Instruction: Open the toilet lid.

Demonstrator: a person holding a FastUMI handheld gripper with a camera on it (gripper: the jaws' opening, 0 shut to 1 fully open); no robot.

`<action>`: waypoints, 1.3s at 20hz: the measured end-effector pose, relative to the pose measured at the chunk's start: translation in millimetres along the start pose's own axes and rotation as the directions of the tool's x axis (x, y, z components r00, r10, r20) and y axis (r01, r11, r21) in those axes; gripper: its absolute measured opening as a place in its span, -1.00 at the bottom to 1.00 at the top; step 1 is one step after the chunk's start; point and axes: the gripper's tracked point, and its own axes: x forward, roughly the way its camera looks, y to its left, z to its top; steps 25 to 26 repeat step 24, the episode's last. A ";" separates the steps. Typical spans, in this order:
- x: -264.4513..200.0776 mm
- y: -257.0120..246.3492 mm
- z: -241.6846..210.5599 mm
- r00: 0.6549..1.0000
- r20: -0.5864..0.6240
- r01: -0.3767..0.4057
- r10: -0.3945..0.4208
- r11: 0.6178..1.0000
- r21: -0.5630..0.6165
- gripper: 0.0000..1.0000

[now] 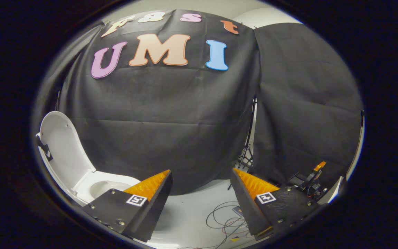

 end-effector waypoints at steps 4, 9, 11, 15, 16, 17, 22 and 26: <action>-2.1 8.4 0.2 0.997 -0.007 -0.078 0.078 0.997 0.017 0.98; -9.9 10.7 3.3 0.989 0.011 -0.148 0.148 0.985 0.086 0.99; -17.0 2.1 10.6 0.990 0.056 -0.137 0.131 0.983 0.119 0.98; -14.5 5.4 13.9 0.987 0.069 -0.151 0.142 0.978 0.146 0.98; -14.3 8.3 6.6 0.988 0.046 -0.153 0.148 0.978 0.145 0.99; -14.3 13.4 0.8 0.987 0.024 -0.164 0.162 0.977 0.137 0.99; -4.6 17.7 -17.9 0.983 -0.075 -0.156 0.166 0.979 0.130 0.99; -3.0 8.5 -23.5 0.985 -0.094 -0.129 0.146 0.977 0.168 0.99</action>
